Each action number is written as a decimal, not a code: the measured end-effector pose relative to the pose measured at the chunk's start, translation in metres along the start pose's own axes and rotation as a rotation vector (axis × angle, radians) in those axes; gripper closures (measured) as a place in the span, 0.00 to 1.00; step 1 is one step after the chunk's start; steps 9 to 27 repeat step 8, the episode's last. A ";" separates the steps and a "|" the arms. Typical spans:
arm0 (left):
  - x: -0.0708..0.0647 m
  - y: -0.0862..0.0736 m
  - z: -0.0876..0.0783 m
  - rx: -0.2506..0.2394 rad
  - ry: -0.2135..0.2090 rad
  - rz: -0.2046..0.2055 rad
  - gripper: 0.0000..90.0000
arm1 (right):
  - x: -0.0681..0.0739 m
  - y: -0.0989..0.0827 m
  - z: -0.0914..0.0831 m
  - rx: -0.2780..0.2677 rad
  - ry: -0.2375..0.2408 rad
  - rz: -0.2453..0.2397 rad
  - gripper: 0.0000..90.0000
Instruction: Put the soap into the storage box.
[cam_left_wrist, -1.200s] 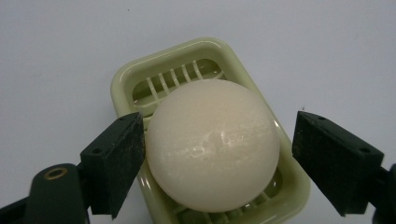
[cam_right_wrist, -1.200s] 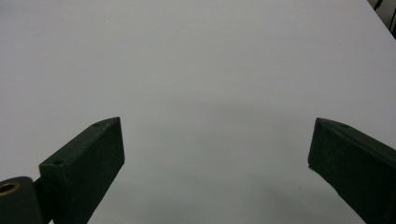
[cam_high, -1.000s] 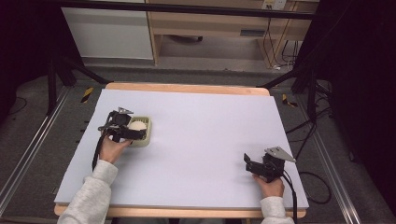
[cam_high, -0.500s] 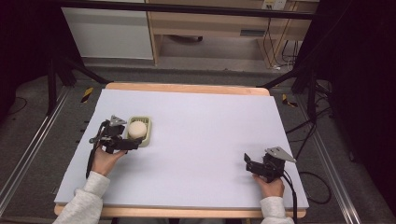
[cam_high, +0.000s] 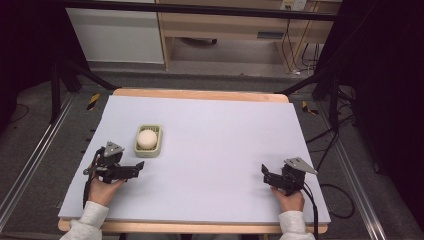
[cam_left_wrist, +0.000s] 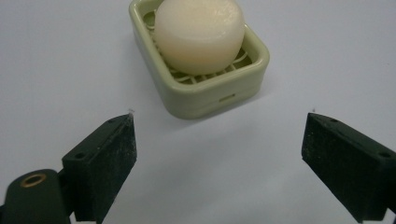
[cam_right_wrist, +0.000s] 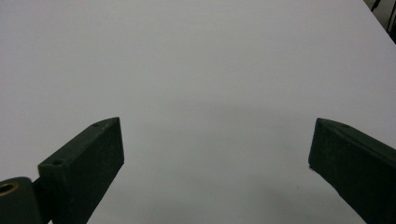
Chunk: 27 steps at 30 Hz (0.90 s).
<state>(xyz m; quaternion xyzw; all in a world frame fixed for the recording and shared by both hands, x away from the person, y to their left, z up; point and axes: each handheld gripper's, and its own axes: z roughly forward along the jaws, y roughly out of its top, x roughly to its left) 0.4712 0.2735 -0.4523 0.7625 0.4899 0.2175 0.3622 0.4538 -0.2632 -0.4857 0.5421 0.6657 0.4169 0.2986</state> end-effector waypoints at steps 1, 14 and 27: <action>0.001 -0.003 0.000 -0.002 -0.004 -0.010 0.11 | 0.000 0.000 0.000 0.000 0.000 0.000 0.04; 0.003 -0.030 0.002 0.042 0.032 0.002 0.10 | -0.001 0.000 0.000 0.000 -0.005 0.012 0.04; 0.003 -0.030 0.002 0.042 0.032 0.002 0.10 | -0.001 0.000 0.000 0.000 -0.005 0.012 0.04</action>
